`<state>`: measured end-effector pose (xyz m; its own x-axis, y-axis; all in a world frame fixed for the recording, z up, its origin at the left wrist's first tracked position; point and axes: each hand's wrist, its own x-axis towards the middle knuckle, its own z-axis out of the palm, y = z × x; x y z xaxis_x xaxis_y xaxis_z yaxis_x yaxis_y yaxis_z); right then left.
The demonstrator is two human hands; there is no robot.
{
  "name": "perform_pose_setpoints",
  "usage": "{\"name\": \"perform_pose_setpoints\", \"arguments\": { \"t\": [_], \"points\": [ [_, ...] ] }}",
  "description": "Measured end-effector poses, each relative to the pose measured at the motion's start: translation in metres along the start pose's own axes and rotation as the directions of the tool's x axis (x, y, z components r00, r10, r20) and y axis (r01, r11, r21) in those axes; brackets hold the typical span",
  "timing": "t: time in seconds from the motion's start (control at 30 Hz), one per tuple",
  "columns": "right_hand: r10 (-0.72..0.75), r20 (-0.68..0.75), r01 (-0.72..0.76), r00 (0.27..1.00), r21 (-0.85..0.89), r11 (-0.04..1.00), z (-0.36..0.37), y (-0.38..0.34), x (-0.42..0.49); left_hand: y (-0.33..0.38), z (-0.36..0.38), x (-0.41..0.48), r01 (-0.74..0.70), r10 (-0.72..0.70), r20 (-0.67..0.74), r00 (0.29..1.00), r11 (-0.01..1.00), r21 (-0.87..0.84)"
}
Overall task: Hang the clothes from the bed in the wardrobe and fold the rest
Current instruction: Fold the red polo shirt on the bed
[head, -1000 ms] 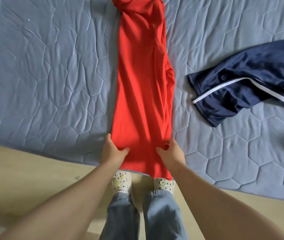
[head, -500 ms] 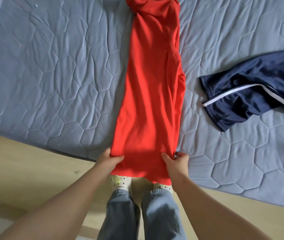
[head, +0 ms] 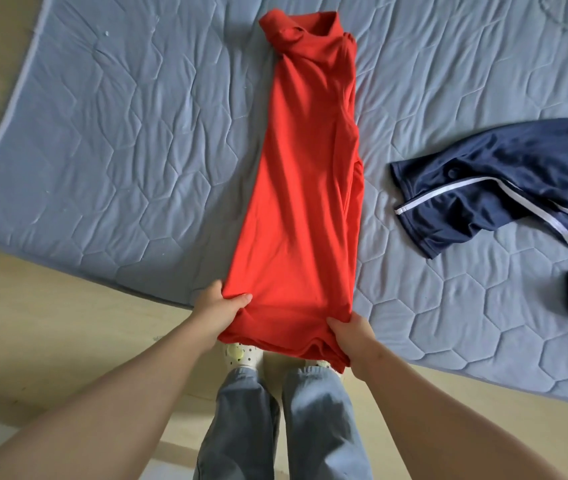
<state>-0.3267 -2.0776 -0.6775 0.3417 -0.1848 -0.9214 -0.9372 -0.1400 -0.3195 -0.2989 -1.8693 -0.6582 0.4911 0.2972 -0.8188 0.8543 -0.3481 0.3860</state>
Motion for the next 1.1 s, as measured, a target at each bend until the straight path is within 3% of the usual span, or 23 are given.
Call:
{"name": "perform_pose_setpoints", "arguments": {
  "t": [0.27,0.57,0.7,0.8,0.9,1.1],
  "points": [
    [0.028,0.113,-0.023,0.993,-0.045,0.999,-0.016,0.015,-0.072,-0.011,-0.026,-0.067,0.013,-0.02,0.048,0.999,0.992,0.126],
    [0.155,0.202,-0.15,0.967,-0.039,0.988,-0.017,0.08,-0.164,-0.073,-0.044,-0.155,0.177,-0.188,0.098,0.977,0.978,0.113],
    [0.15,0.19,-0.151,0.97,-0.01,0.988,-0.017,0.077,-0.164,-0.063,-0.04,-0.152,0.208,-0.209,0.029,0.978,0.978,0.025],
    [0.179,0.189,-0.201,0.965,0.102,0.974,-0.016,0.06,-0.141,-0.035,-0.032,-0.128,0.148,-0.153,-0.027,0.988,0.98,-0.132],
    [0.179,0.163,-0.221,0.97,0.285,0.933,-0.018,0.028,-0.119,-0.002,-0.03,-0.101,0.119,-0.128,-0.013,0.992,0.951,-0.286],
    [0.144,0.137,-0.192,0.98,0.466,0.864,-0.04,-0.059,-0.079,0.076,-0.031,-0.059,0.092,-0.075,0.056,0.996,0.893,-0.44]
  ]
}}
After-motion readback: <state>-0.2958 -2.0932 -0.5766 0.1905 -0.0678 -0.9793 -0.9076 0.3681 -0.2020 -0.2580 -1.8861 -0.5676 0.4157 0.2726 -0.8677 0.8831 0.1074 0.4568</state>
